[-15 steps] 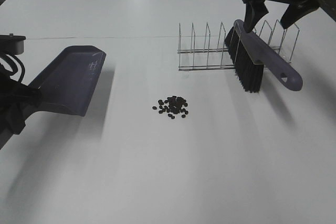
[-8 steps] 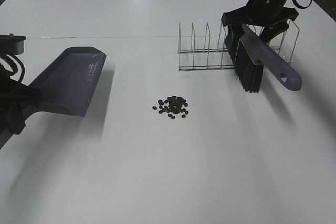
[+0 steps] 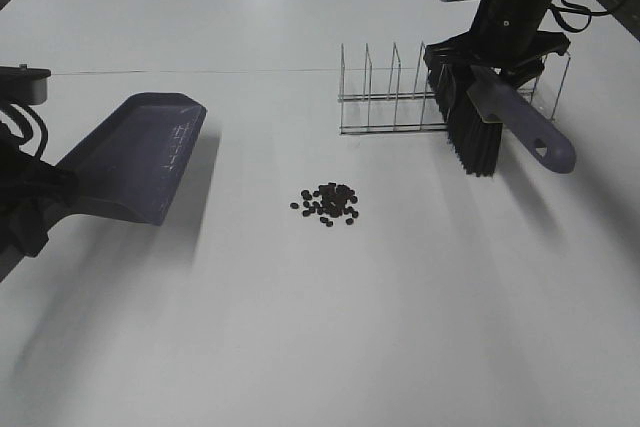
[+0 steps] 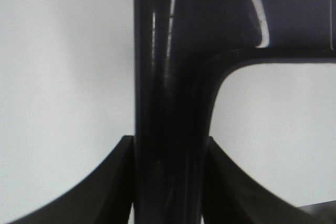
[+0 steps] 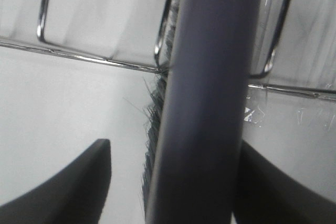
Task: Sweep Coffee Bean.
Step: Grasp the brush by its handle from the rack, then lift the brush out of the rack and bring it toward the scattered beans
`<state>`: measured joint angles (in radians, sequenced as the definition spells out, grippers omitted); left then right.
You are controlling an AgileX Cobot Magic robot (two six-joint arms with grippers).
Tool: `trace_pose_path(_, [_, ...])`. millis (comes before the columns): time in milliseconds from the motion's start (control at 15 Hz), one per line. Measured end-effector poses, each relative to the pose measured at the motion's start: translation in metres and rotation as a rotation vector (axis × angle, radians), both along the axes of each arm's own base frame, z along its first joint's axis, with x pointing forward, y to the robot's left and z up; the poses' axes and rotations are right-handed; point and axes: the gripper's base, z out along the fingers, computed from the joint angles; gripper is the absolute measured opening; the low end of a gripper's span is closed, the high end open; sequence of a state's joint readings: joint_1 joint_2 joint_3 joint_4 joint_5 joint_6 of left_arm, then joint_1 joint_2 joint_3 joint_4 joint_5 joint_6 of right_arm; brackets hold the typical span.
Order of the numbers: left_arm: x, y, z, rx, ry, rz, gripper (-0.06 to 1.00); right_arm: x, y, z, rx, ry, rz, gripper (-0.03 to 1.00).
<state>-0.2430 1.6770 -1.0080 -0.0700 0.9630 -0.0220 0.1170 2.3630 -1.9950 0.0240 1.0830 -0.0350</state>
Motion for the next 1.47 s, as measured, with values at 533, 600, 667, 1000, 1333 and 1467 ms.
trace_pose_path(533, [-0.001, 0.001, 0.0, 0.006, 0.012, -0.007, 0.33, -0.017, -0.009, 0.059, -0.048, -0.023, -0.035, 0.31])
trace_pose_path(600, [-0.002, 0.001, 0.0, 0.008, 0.021, -0.007, 0.33, -0.021, -0.011, 0.075, -0.058, -0.044, -0.031, 0.31])
trace_pose_path(667, [-0.002, 0.001, 0.0, 0.008, 0.021, -0.007, 0.33, -0.024, -0.011, 0.084, -0.064, -0.058, -0.025, 0.31])
trace_pose_path(1000, [-0.004, 0.001, 0.0, 0.015, 0.043, -0.01, 0.33, -0.066, -0.014, 0.151, -0.035, -0.155, -0.02, 0.31])
trace_pose_path(1333, [-0.025, 0.007, -0.023, 0.036, 0.124, -0.008, 0.33, -0.121, -0.021, 0.147, -0.062, -0.072, -0.015, 0.31])
trace_pose_path(1467, [-0.028, 0.009, -0.026, 0.056, 0.133, -0.021, 0.33, -0.146, -0.024, 0.132, -0.055, -0.058, -0.015, 0.31])
